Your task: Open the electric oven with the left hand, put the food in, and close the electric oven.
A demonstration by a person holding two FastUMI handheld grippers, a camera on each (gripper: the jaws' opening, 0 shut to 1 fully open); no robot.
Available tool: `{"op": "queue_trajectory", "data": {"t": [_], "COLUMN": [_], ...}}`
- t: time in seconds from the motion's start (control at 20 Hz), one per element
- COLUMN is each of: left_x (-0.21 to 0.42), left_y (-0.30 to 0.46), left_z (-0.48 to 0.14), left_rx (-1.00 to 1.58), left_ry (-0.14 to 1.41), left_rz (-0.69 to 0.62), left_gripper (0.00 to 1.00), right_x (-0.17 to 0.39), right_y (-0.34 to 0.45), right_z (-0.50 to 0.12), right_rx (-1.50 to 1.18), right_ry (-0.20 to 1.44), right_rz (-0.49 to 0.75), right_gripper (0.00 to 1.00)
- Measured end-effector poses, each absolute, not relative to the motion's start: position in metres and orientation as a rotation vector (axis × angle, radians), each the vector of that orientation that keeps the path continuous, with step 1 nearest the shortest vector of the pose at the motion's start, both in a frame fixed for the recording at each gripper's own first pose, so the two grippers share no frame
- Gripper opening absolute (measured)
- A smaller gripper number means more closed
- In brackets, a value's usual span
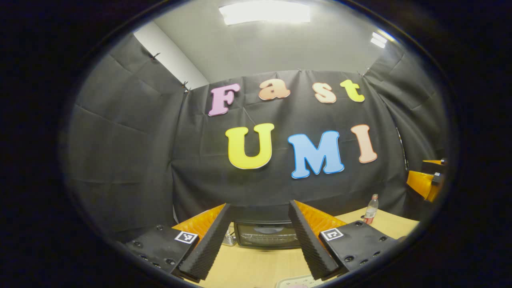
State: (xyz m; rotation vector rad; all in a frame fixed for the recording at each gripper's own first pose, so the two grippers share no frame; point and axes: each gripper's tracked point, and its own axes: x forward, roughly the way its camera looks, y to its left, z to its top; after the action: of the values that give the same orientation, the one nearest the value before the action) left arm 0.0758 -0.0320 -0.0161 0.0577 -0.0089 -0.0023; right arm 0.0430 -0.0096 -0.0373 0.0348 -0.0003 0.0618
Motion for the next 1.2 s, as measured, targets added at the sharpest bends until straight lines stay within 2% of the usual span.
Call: {"op": "queue_trajectory", "data": {"t": [0.35, 0.7, 0.75, 0.8, 0.9, 0.95, 1.0, 1.05, 1.2], "left_x": [0.182, 0.271, 0.280, 0.288, 0.302, 0.309, 0.315, 0.319, 0.330], "left_y": [-0.017, -0.029, -0.032, -0.036, -0.043, -0.046, -0.048, -0.050, -0.054], "left_z": [-0.067, -0.150, -0.162, -0.173, -0.195, -0.207, -0.218, -0.228, -0.249], "left_rx": [0.048, 0.042, 0.045, 0.051, 0.063, 0.065, 0.063, 0.062, 0.063], "left_ry": [0.051, 0.170, 0.184, 0.198, 0.227, 0.243, 0.261, 0.277, 0.308], "left_rz": [-0.064, -0.171, -0.185, -0.198, -0.221, -0.230, -0.235, -0.241, -0.247], "left_gripper": [1.00, 1.00, 0.91, 0.96, 0.96, 1.00, 0.91, 1.00, 1.00], "right_x": [0.071, 0.092, 0.093, 0.093, 0.095, 0.094, 0.094, 0.094, 0.091], "right_y": [0.011, 0.016, 0.015, 0.013, 0.009, 0.006, 0.004, 0.002, -0.005], "right_z": [-0.042, -0.060, -0.063, -0.066, -0.071, -0.073, -0.076, -0.077, -0.080], "right_rx": [-0.013, -0.065, -0.070, -0.073, -0.083, -0.091, -0.099, -0.108, -0.122], "right_ry": [-0.008, 0.046, 0.055, 0.067, 0.085, 0.096, 0.107, 0.115, 0.137], "right_rz": [-0.024, -0.140, -0.161, -0.181, -0.220, -0.235, -0.248, -0.263, -0.293], "right_gripper": [0.95, 0.95, 0.95, 0.95, 0.95, 0.95, 0.95, 0.95, 0.95]}}
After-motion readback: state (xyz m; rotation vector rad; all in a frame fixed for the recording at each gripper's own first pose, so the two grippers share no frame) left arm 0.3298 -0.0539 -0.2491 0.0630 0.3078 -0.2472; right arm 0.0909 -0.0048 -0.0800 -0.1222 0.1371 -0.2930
